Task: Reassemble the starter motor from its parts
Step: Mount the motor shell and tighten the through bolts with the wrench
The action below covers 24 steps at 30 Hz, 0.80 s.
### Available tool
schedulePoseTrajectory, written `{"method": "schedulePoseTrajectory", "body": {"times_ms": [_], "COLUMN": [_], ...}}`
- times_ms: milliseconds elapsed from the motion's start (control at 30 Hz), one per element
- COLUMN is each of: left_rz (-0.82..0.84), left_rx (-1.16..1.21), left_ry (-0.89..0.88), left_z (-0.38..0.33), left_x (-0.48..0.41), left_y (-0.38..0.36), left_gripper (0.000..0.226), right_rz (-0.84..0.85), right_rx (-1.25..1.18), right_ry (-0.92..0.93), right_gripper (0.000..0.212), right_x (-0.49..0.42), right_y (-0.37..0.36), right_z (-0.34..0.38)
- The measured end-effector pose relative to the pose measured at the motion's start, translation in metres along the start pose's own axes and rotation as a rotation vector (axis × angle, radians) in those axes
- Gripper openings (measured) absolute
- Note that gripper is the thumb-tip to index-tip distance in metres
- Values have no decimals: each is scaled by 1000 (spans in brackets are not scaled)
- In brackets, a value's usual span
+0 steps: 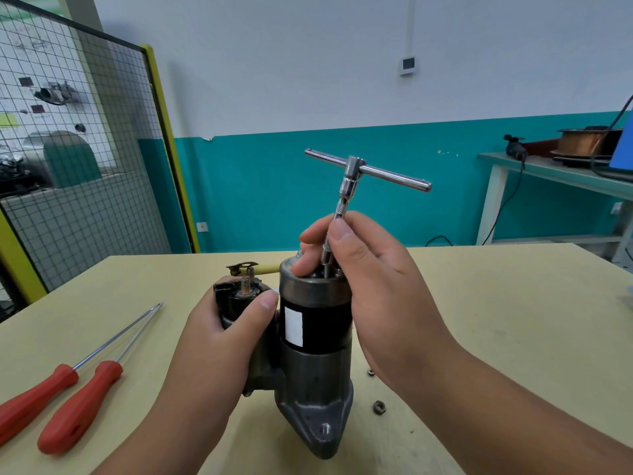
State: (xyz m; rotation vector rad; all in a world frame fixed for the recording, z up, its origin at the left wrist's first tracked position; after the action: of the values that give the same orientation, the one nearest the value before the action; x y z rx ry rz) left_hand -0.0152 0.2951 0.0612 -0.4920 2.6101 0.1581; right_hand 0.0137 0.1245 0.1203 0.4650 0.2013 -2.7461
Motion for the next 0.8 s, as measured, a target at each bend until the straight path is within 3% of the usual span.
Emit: {"method": "schedulePoseTrajectory", "body": {"times_ms": [800], "left_rz": [-14], "left_rx": [-38], "left_ry": [8], "left_z": [-4], "left_x": [1], "left_y": [-1], "left_gripper": [54], "right_rz": [-16], "right_rx": [53], "right_ry": [6], "right_gripper": [22], "right_x": [-1], "right_y": [-1], "right_z": [2]}}
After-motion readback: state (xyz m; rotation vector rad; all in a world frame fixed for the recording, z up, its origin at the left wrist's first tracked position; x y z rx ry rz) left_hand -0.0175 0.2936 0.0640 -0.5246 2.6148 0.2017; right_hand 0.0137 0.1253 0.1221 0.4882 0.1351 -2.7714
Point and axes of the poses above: each hand's wrist, its own x-axis away from the middle knuckle, its own y-axis out of the back of the hand, z = x × y, the point moved 2 cm from there along -x, towards the middle knuckle, and after that the axes turned 15 degrees about -y, right-handed, at the moved point
